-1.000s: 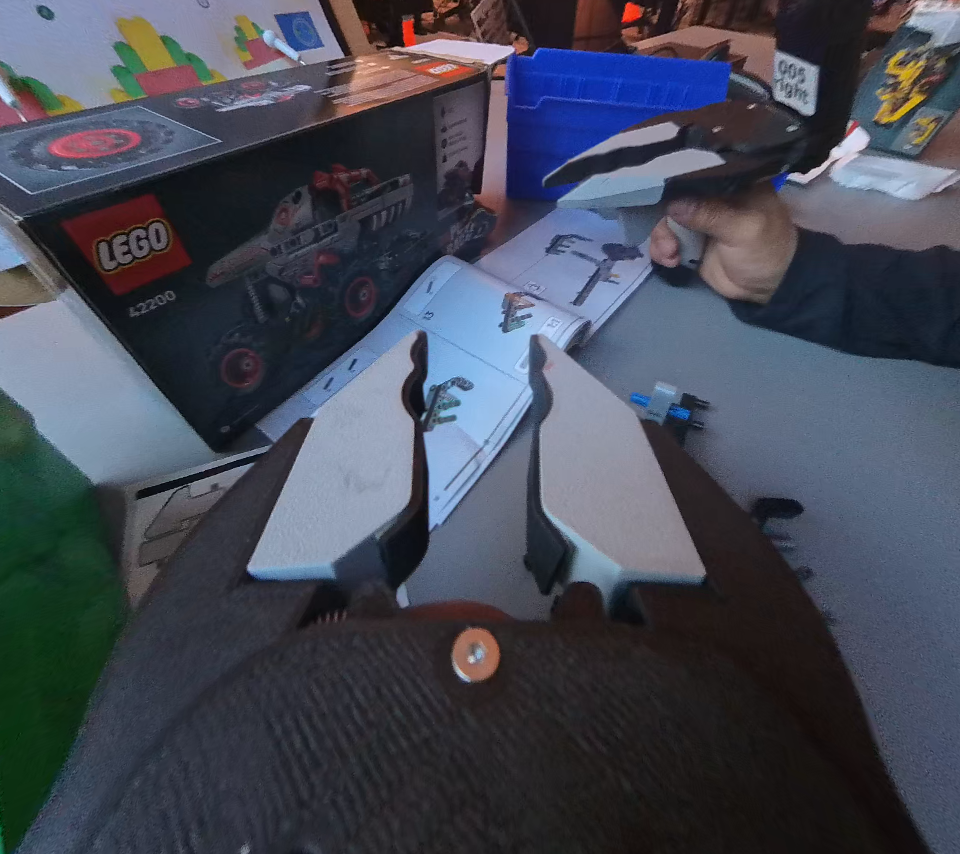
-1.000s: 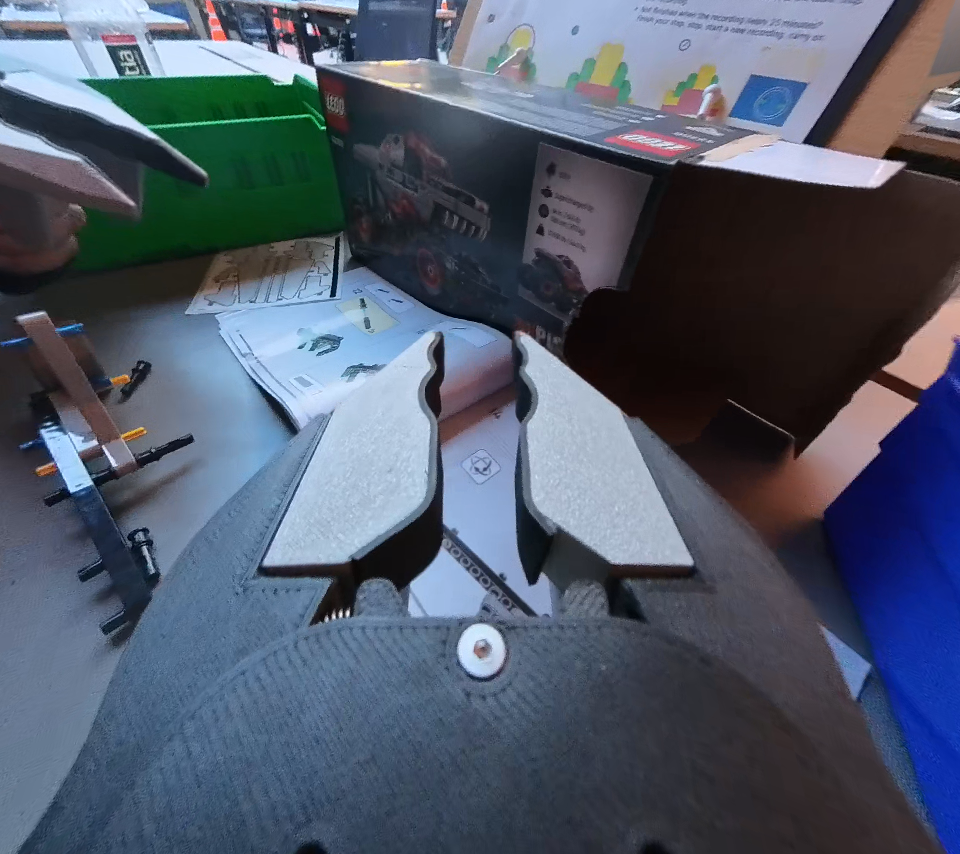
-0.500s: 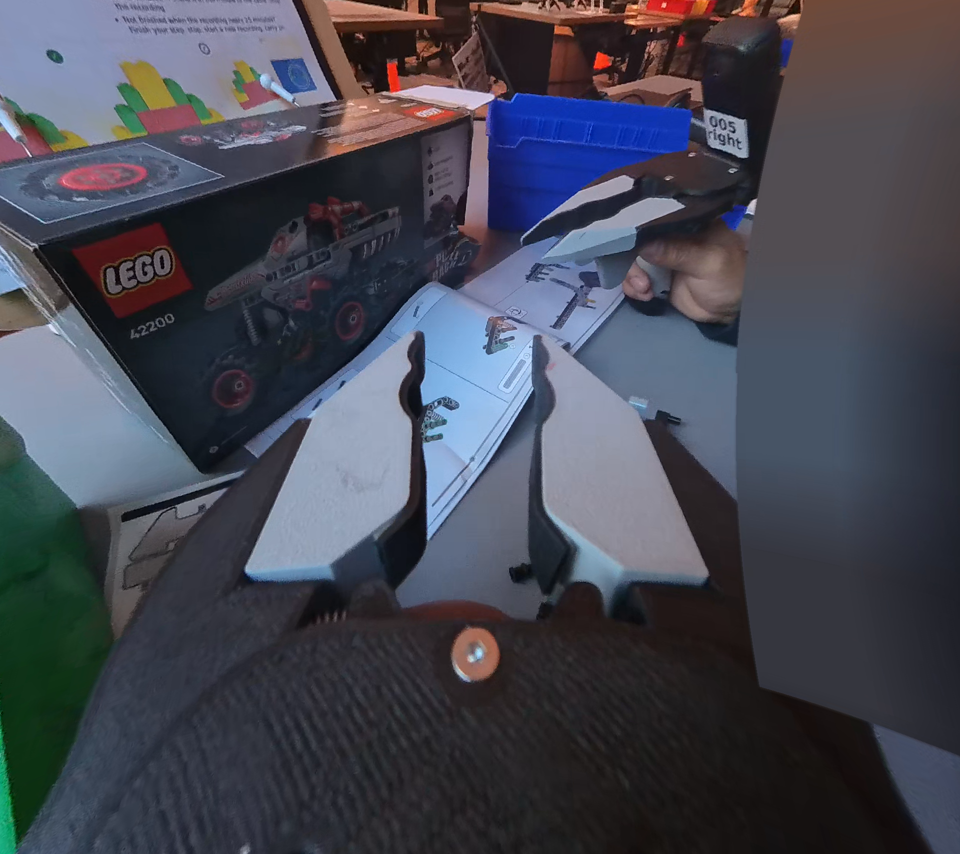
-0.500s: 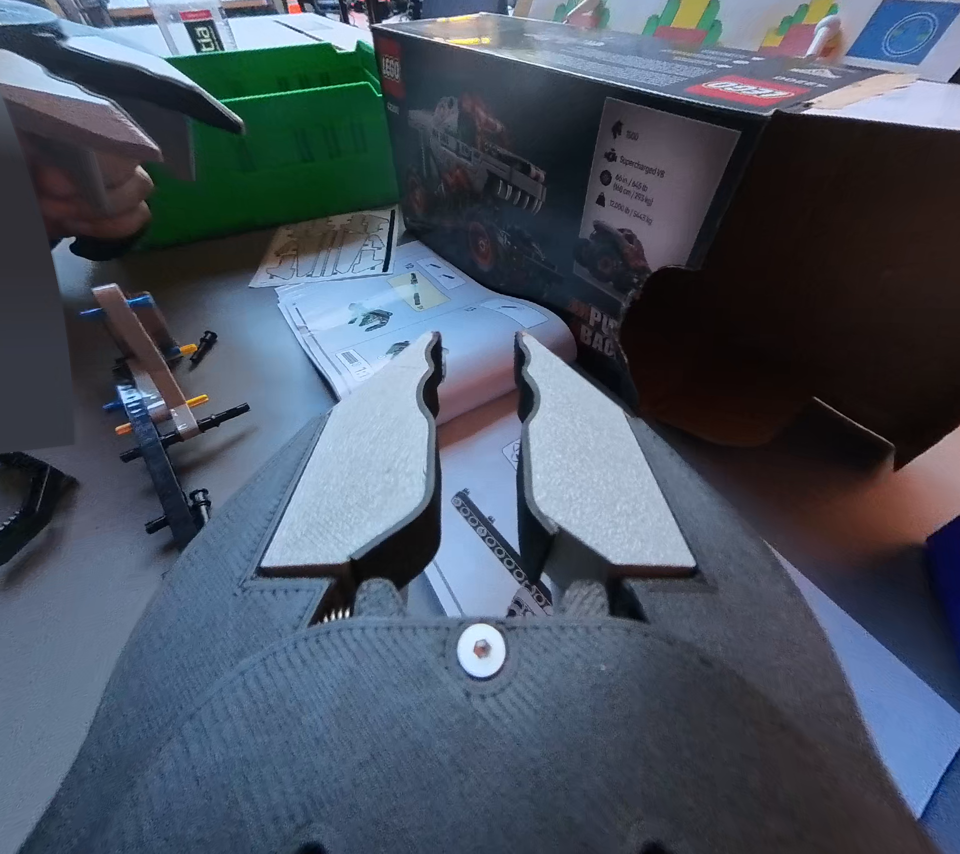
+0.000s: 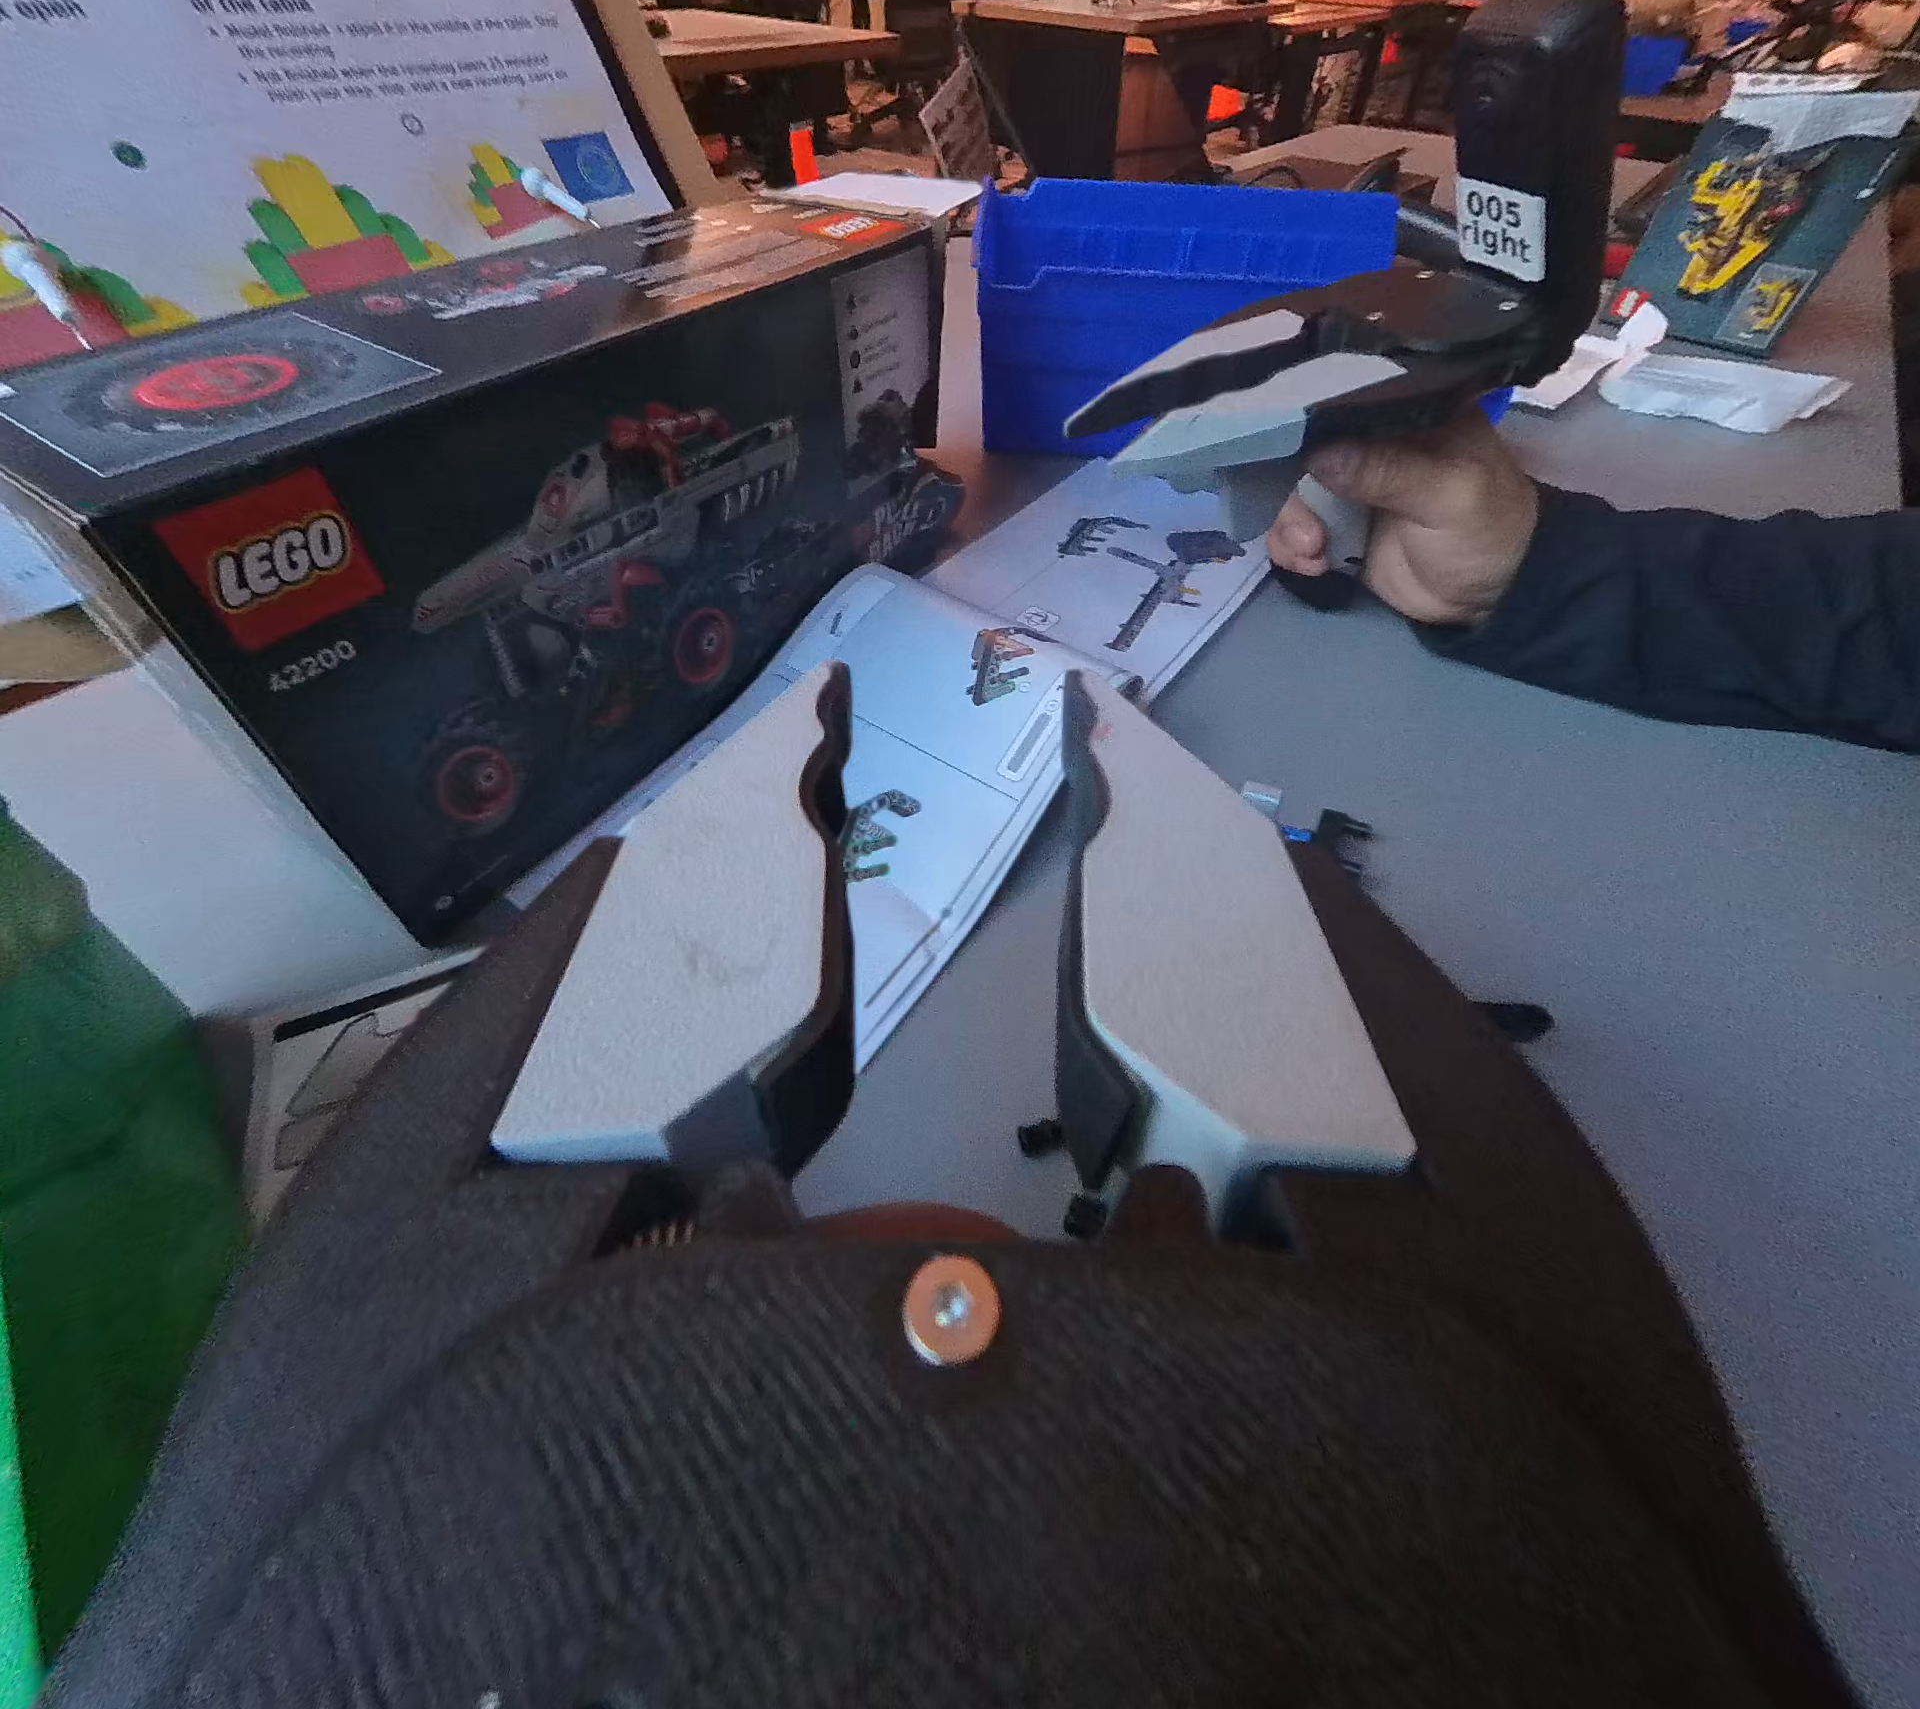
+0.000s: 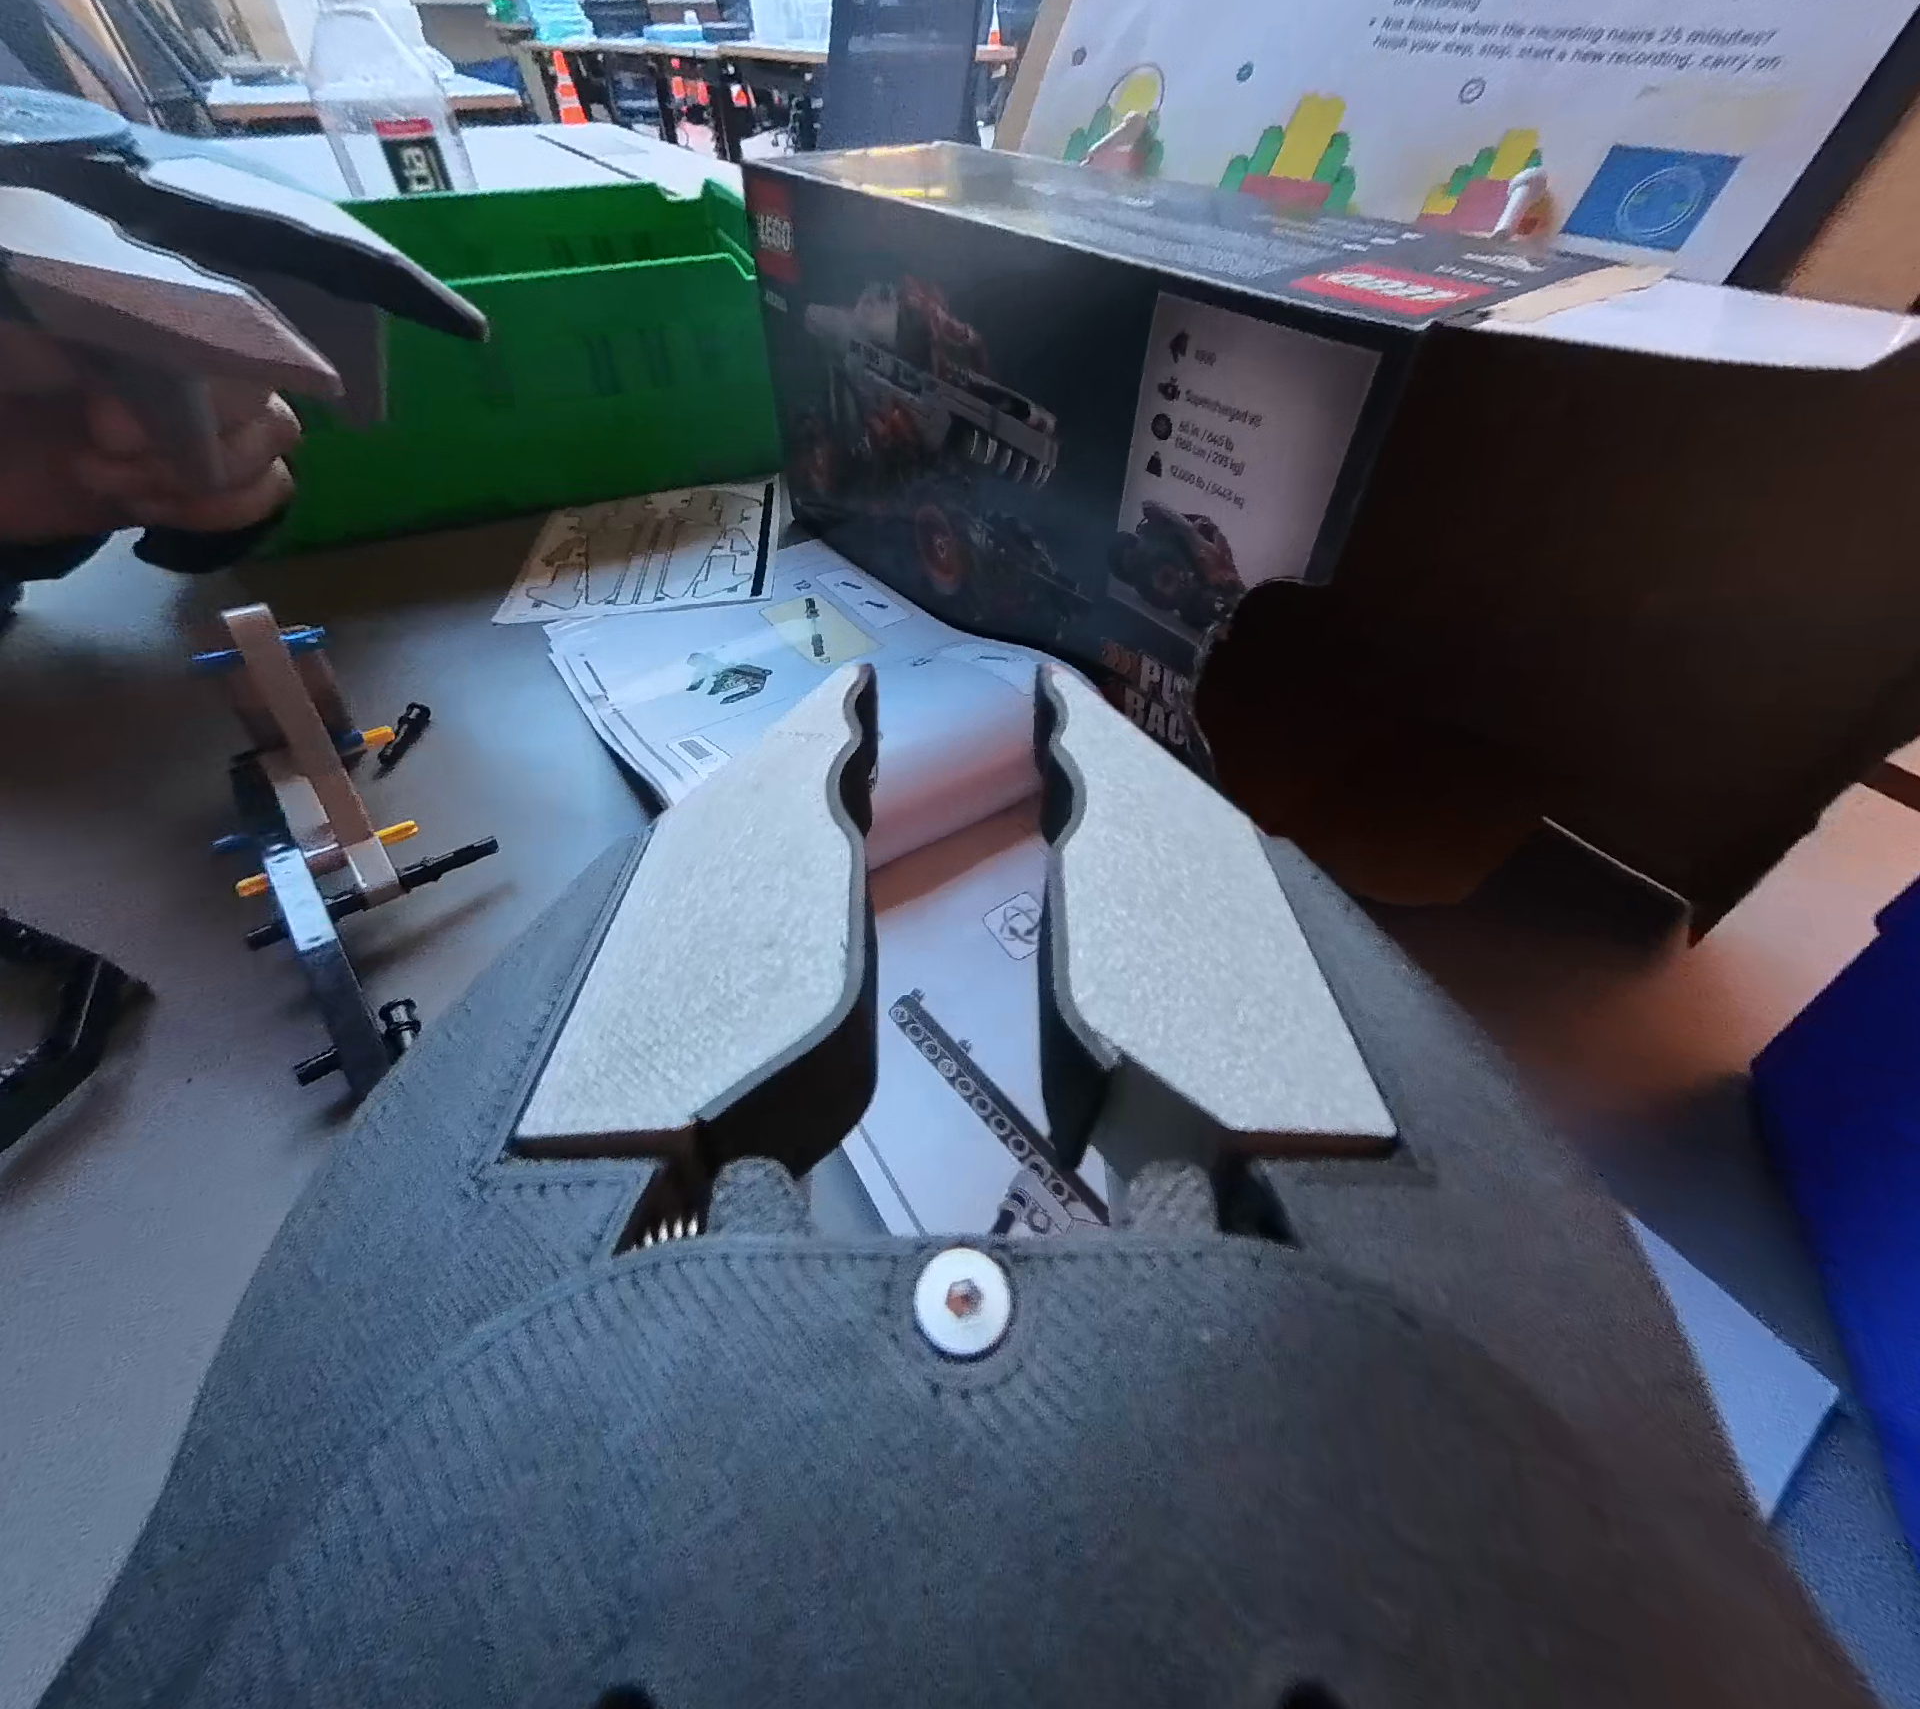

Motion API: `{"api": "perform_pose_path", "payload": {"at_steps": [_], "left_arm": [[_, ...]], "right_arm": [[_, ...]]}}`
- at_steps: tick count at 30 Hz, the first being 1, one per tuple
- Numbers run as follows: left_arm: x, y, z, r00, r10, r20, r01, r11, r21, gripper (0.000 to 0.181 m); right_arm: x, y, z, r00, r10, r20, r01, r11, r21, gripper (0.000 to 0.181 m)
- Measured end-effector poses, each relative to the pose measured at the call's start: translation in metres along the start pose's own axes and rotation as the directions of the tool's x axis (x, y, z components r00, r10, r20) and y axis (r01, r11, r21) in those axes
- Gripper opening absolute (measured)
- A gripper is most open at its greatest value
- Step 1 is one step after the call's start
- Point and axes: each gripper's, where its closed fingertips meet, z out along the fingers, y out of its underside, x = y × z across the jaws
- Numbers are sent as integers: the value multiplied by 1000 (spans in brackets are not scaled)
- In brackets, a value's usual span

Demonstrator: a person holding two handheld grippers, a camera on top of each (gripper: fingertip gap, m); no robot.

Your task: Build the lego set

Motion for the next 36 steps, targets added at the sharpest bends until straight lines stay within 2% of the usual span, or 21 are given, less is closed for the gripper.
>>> {"api": "perform_pose_path", "payload": {"at_steps": [10,12,15,17,18,20,24,26,29,32,36], "left_arm": [[12,-1,4,997,78,17,-78,997,6,38],[18,-2,0,998,58,6,-58,998,-13,39],[30,-31,-35,999,21,-27,-20,998,62,38],[22,-54,-71,998,61,26,-63,993,98,35],[11,-57,-89,995,75,66,-79,995,65,34],[-18,-47,-121,990,71,124,-63,996,-64,34],[-91,11,-177,961,30,275,66,941,-333,41],[-111,36,-199,951,14,310,126,896,-426,48],[-131,60,-220,932,65,356,144,836,-529,48],[-136,63,-208,950,72,302,114,824,-555,46],[-142,43,-157,981,55,186,55,841,-538,42]], "right_arm": [[9,-11,-11,998,-1,-67,6,998,69,32],[12,-10,-15,995,-21,-98,27,998,65,32],[14,-8,-20,991,-33,-127,40,998,50,32],[15,-7,-22,990,-33,-136,40,998,46,32],[16,-7,-23,990,-32,-138,39,998,47,32],[16,-7,-22,990,-28,-136,35,998,48,32],[13,-5,-19,993,-23,-114,28,999,38,32],[10,-5,-18,994,-26,-103,30,999,36,31],[7,-1,-14,995,-37,-88,38,999,11,31],[13,3,-14,991,-73,-108,71,997,-26,31],[22,6,-20,981,-126,-147,120,991,-53,31]]}}
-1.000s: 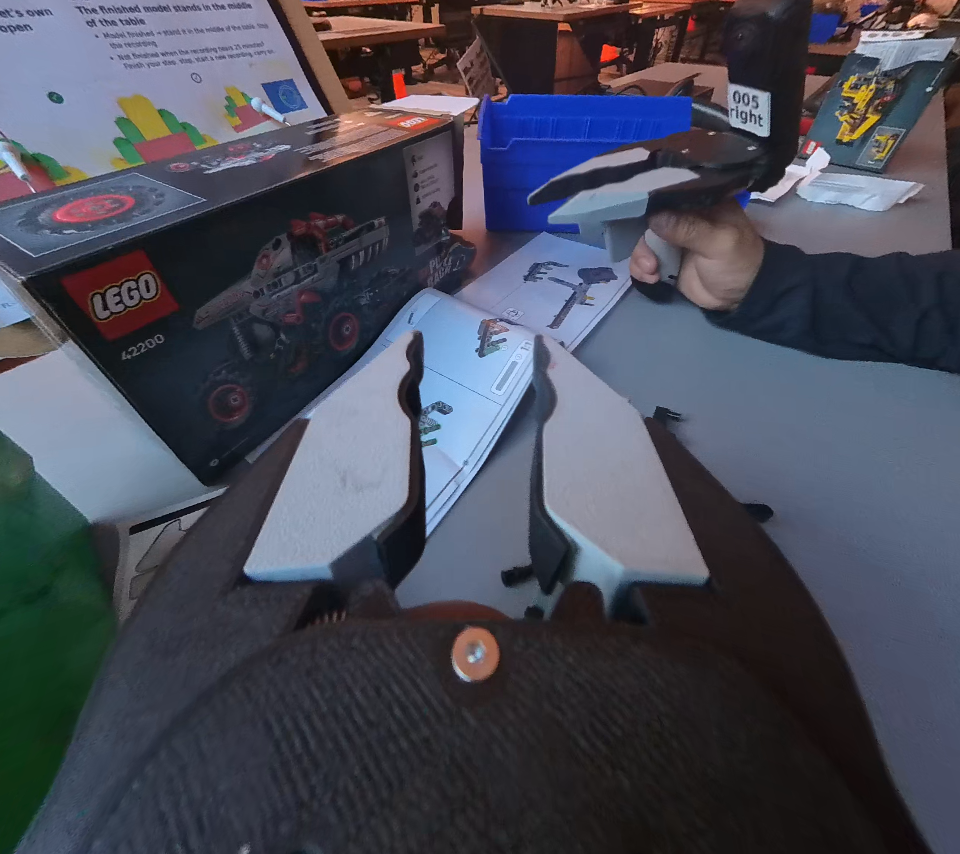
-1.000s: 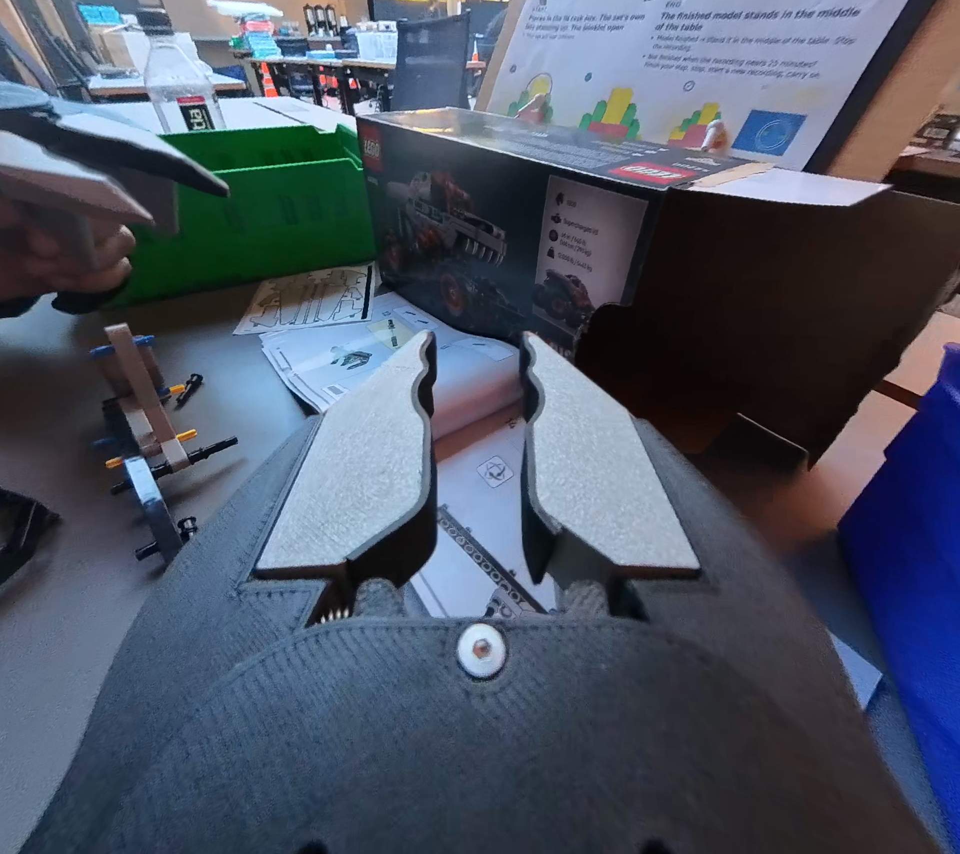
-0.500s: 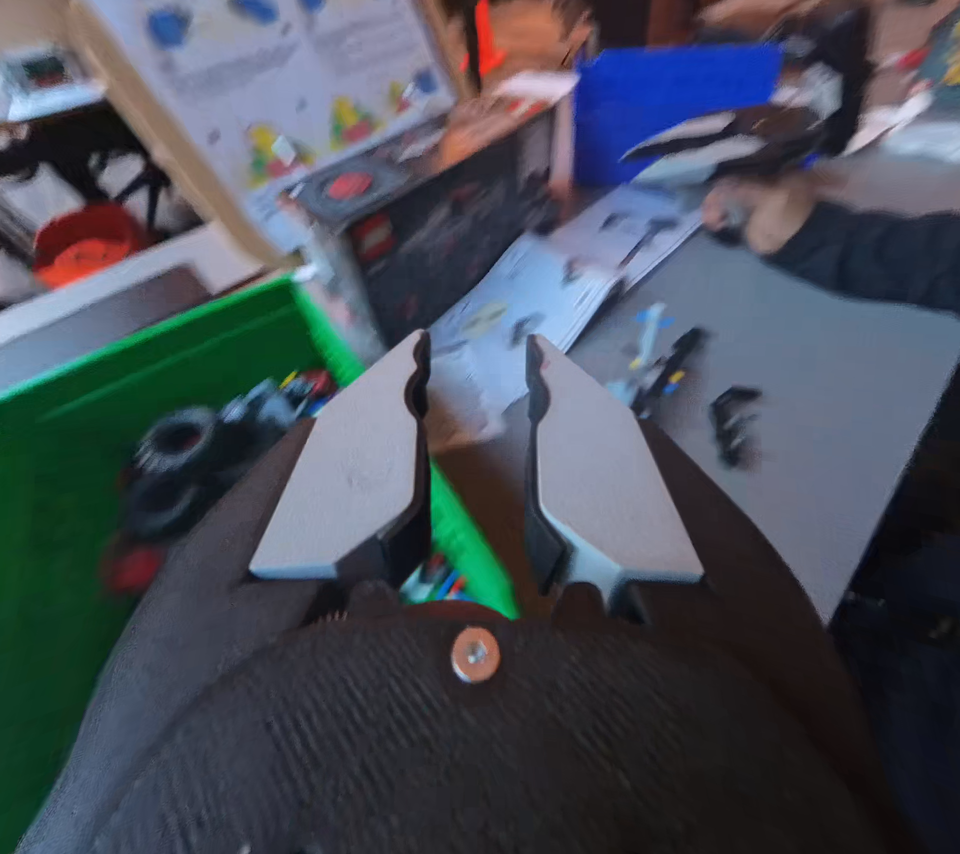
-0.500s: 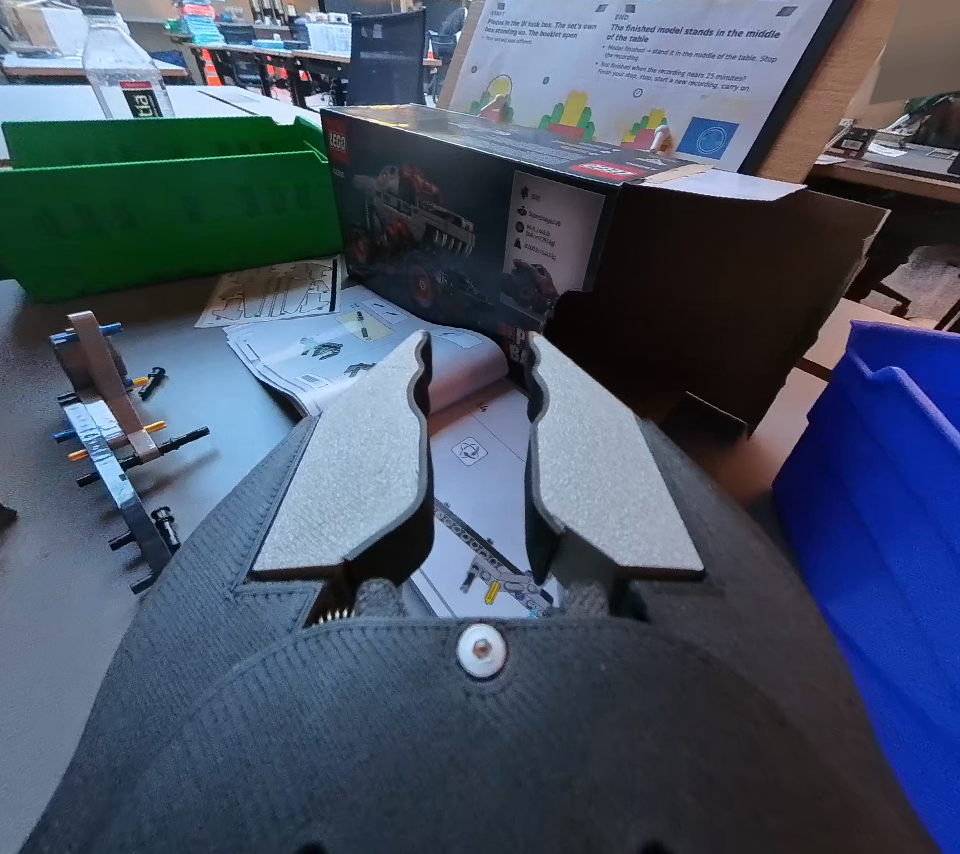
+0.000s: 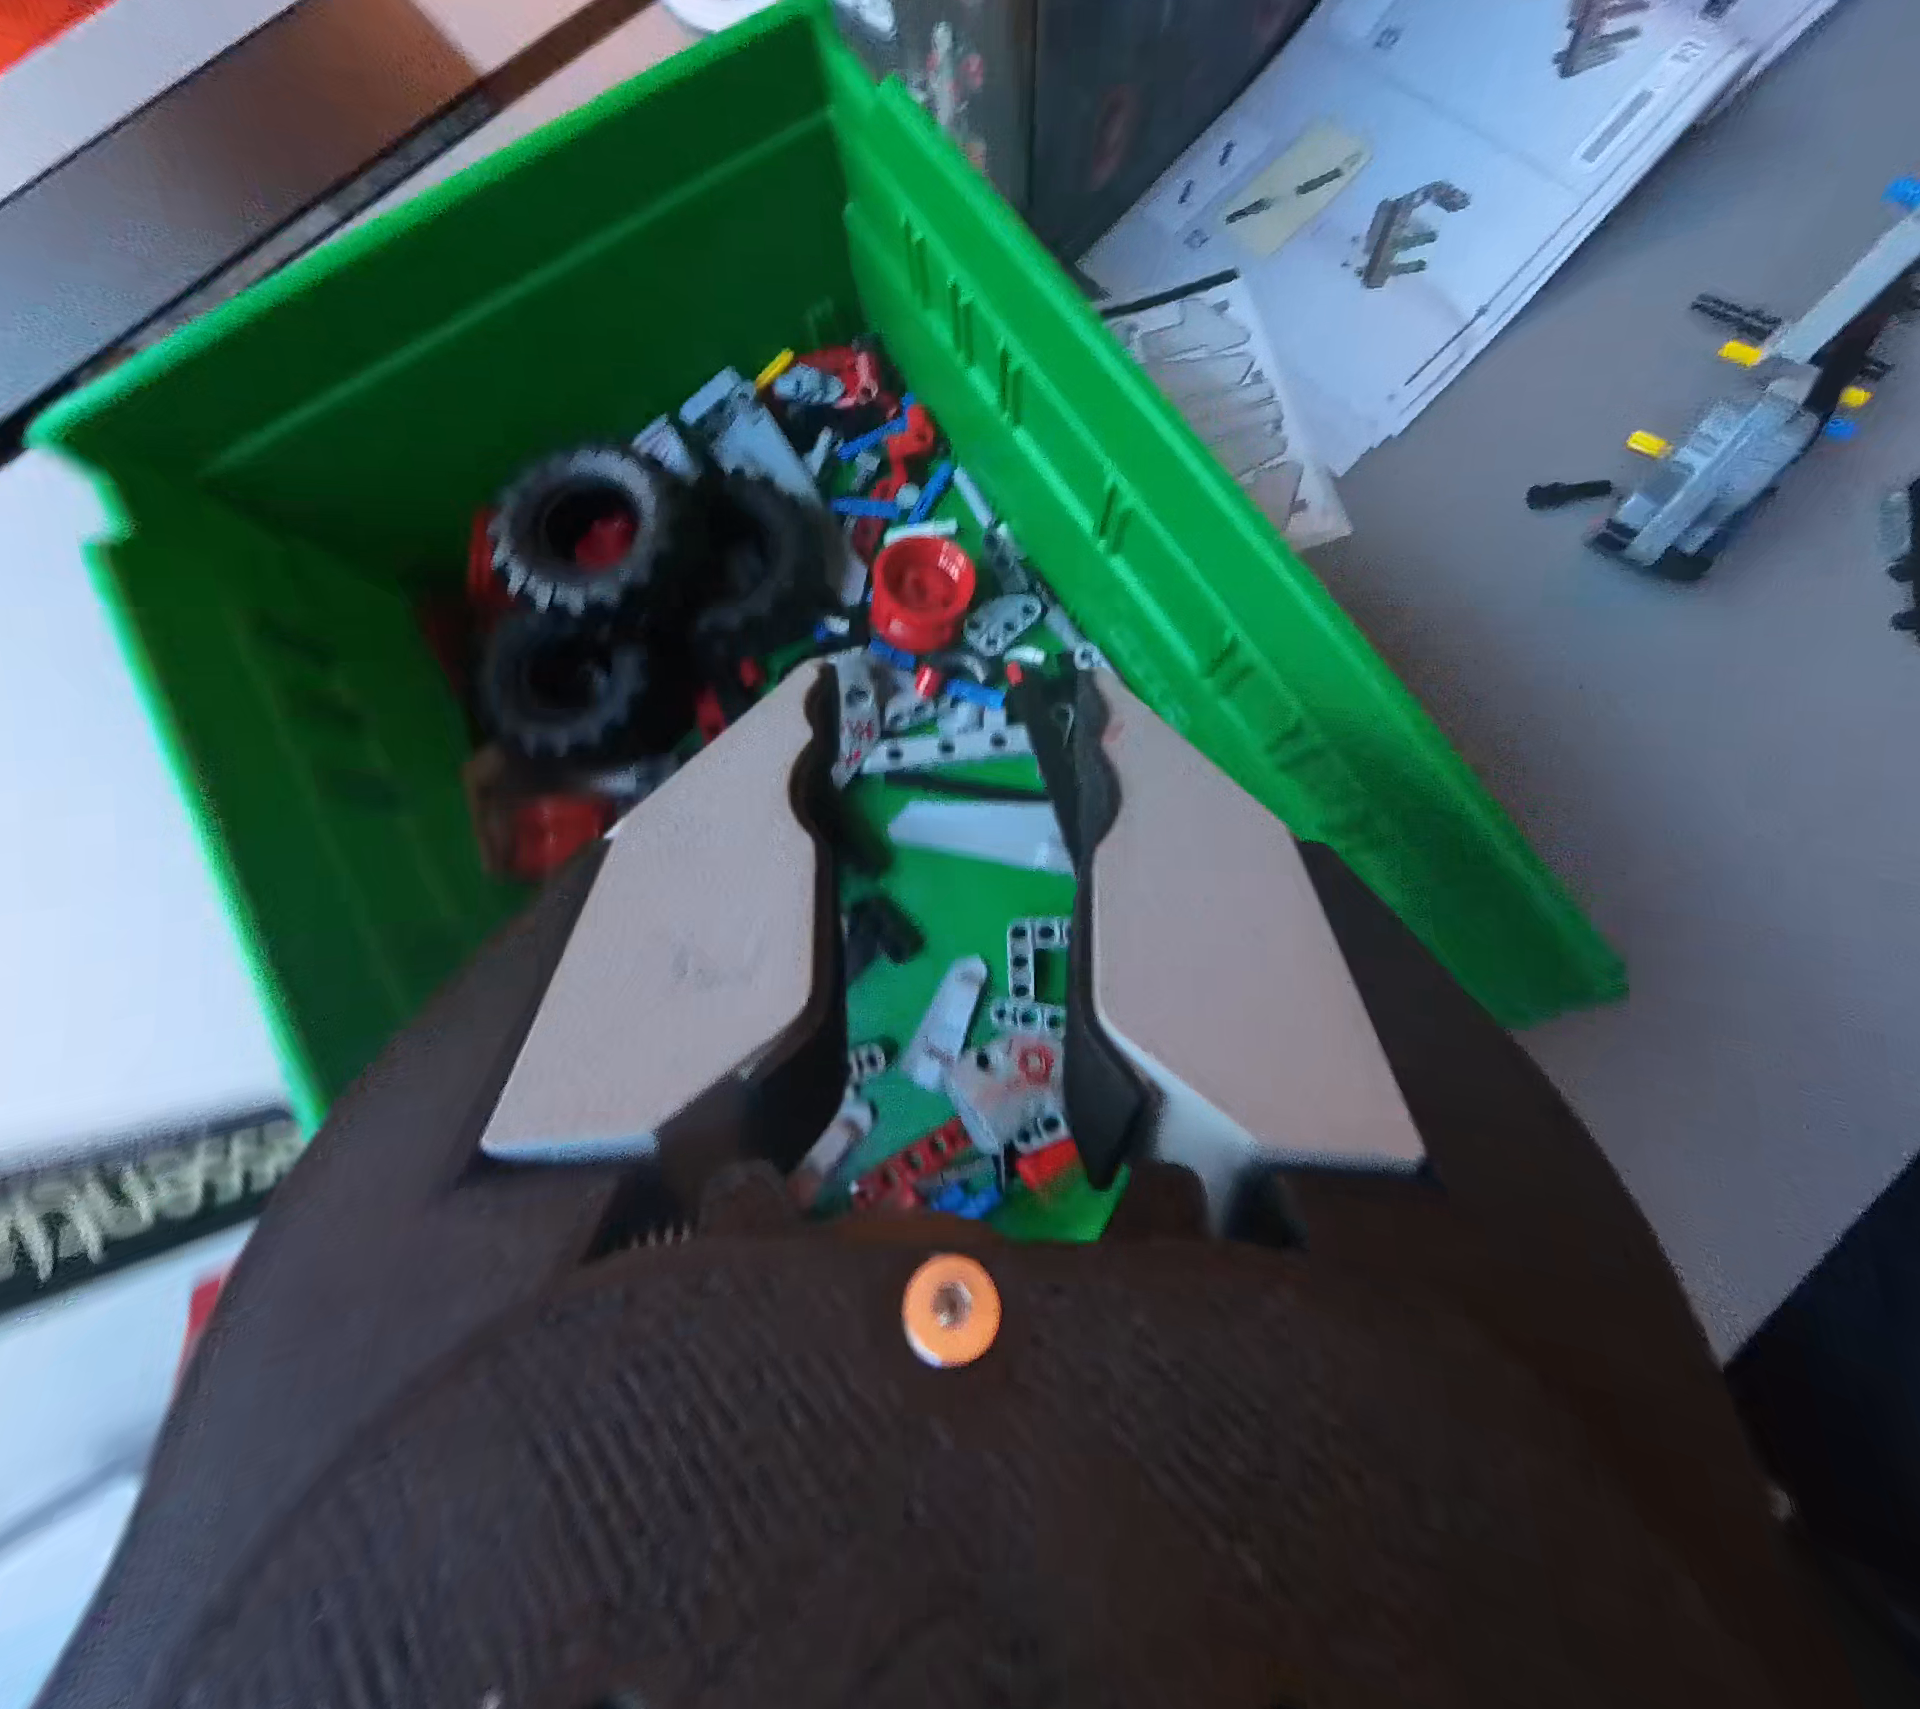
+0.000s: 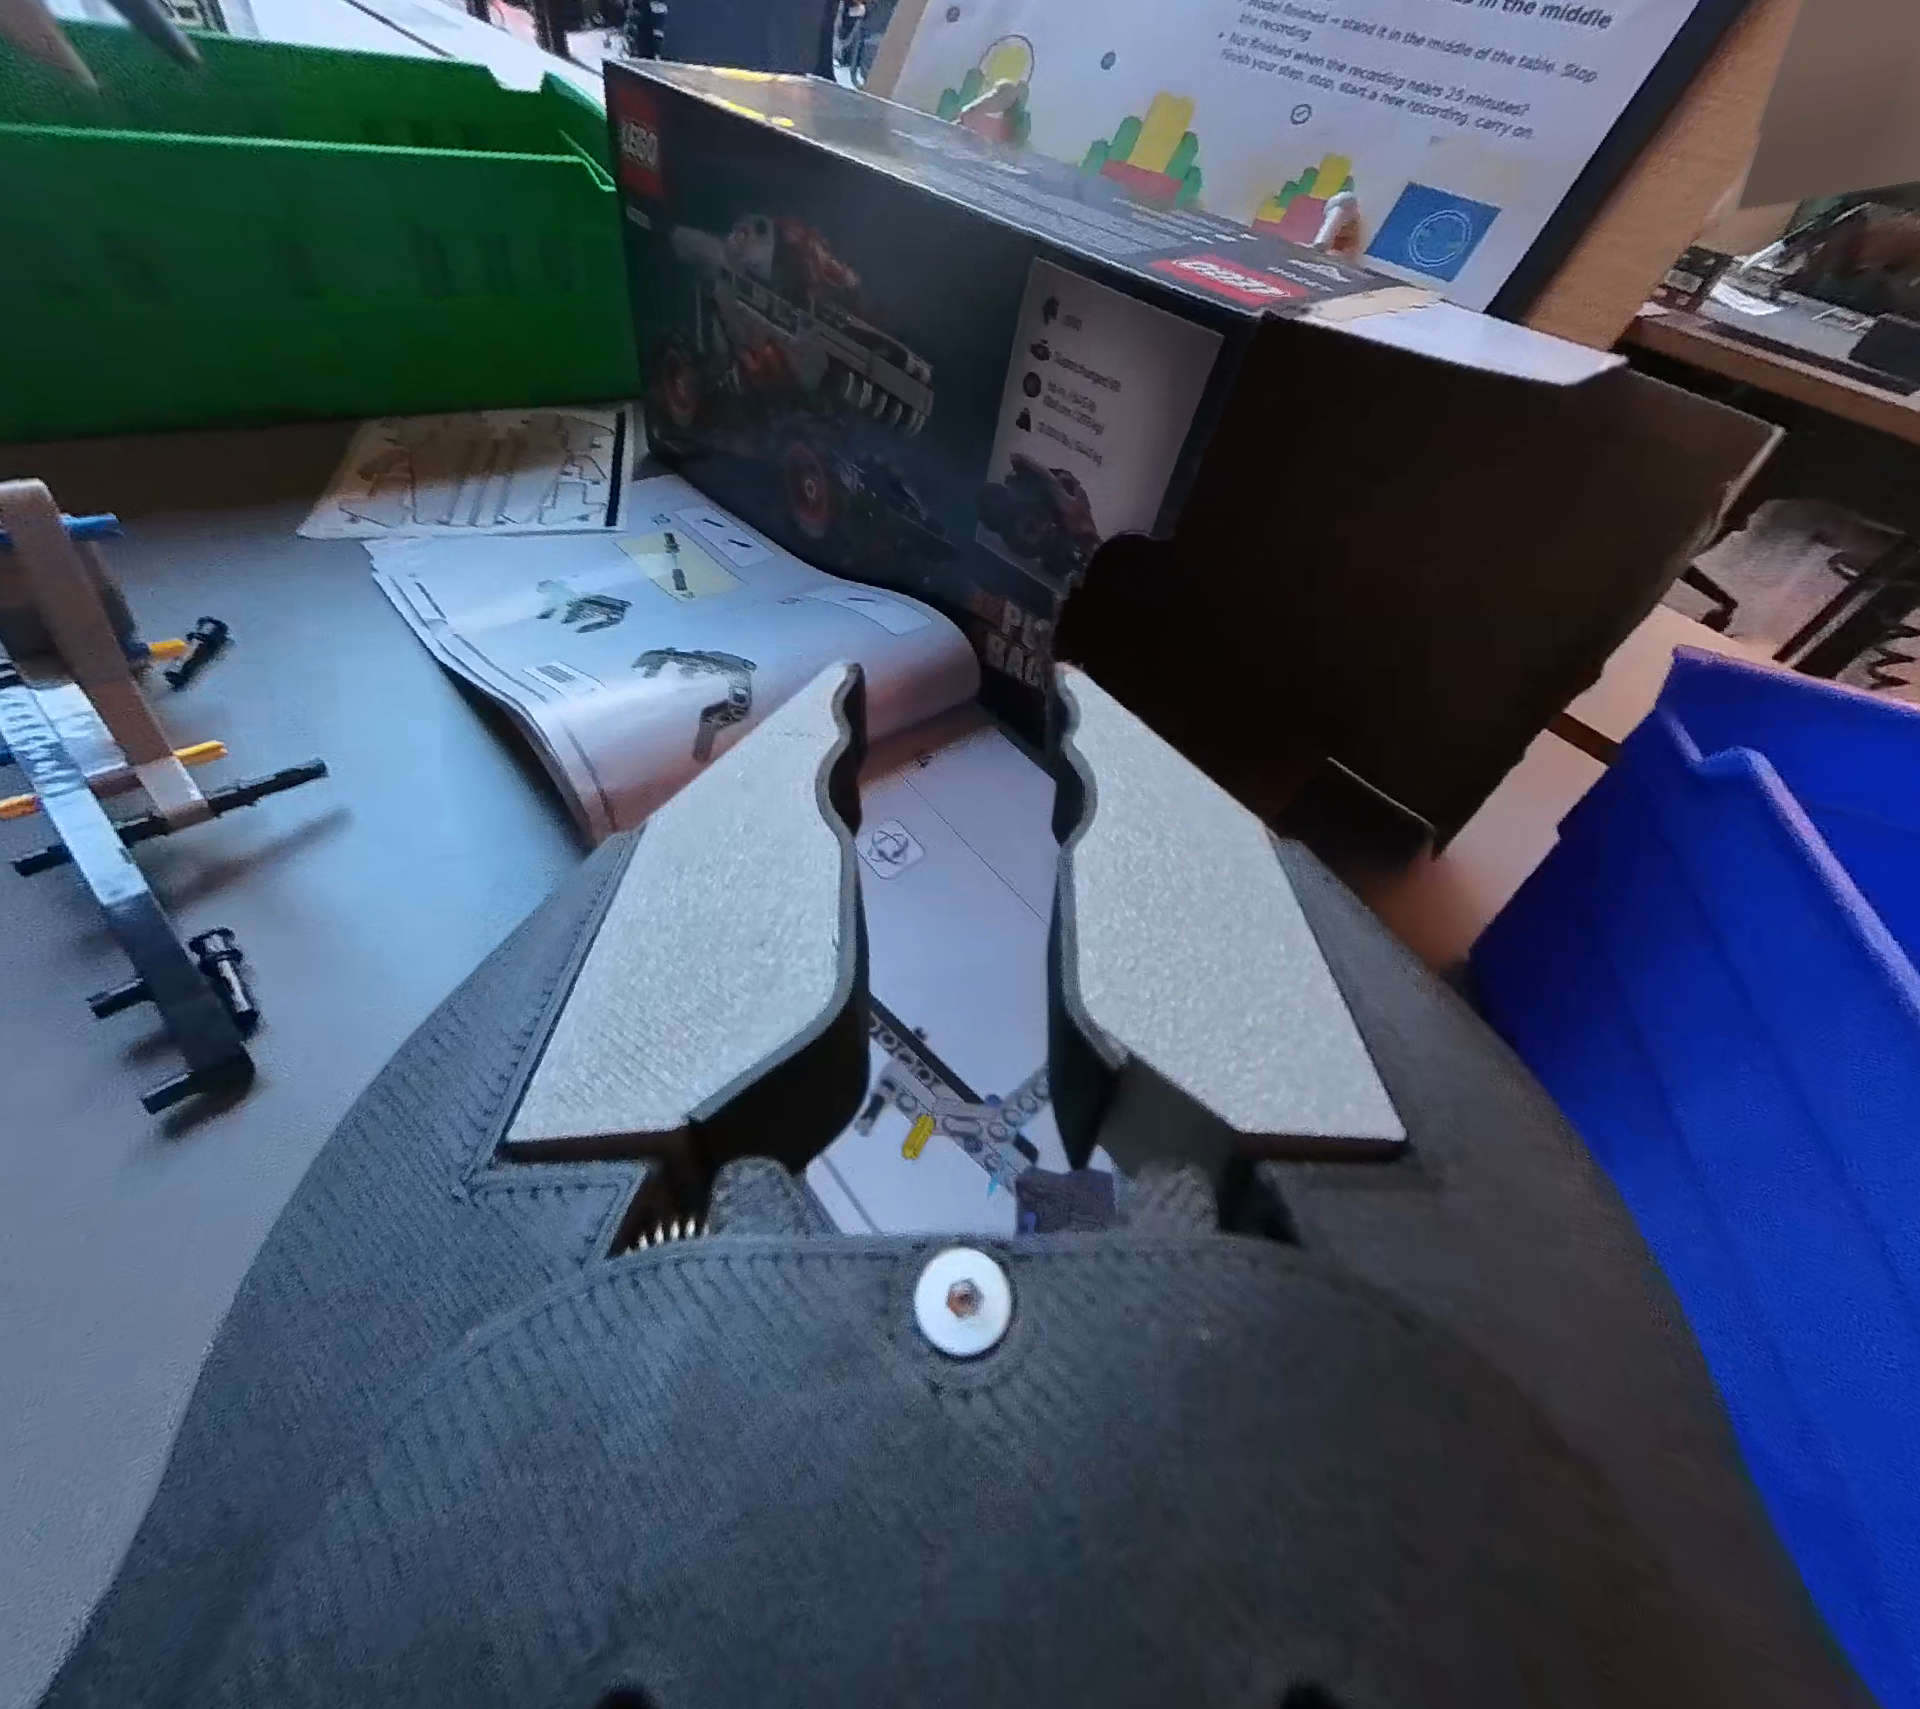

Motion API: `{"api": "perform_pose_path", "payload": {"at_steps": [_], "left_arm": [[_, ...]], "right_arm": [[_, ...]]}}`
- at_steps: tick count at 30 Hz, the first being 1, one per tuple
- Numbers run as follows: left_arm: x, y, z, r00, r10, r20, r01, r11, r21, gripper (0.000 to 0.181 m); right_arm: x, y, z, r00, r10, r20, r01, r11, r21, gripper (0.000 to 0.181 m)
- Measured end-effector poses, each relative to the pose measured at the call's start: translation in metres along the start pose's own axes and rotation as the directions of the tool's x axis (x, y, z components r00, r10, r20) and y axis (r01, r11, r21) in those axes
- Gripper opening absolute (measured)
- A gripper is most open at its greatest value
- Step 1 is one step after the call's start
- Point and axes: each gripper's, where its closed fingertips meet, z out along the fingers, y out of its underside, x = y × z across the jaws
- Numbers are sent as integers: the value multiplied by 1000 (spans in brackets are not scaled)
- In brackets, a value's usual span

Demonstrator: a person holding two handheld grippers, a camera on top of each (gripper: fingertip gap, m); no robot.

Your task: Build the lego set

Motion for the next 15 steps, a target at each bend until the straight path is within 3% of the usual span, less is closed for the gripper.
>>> {"api": "perform_pose_path", "payload": {"at_steps": [5,11,15], "left_arm": [[10,-14,39,976,99,-193,-126,983,-136,41],[-13,-6,62,960,172,-222,-240,913,-330,38],[-20,-9,69,948,246,-199,-306,877,-371,39]], "right_arm": [[-1,6,1,999,18,27,-17,1000,-16,42],[7,13,5,1000,-19,-23,18,998,-58,43],[16,12,3,998,1,-62,-4,999,-51,43]]}}
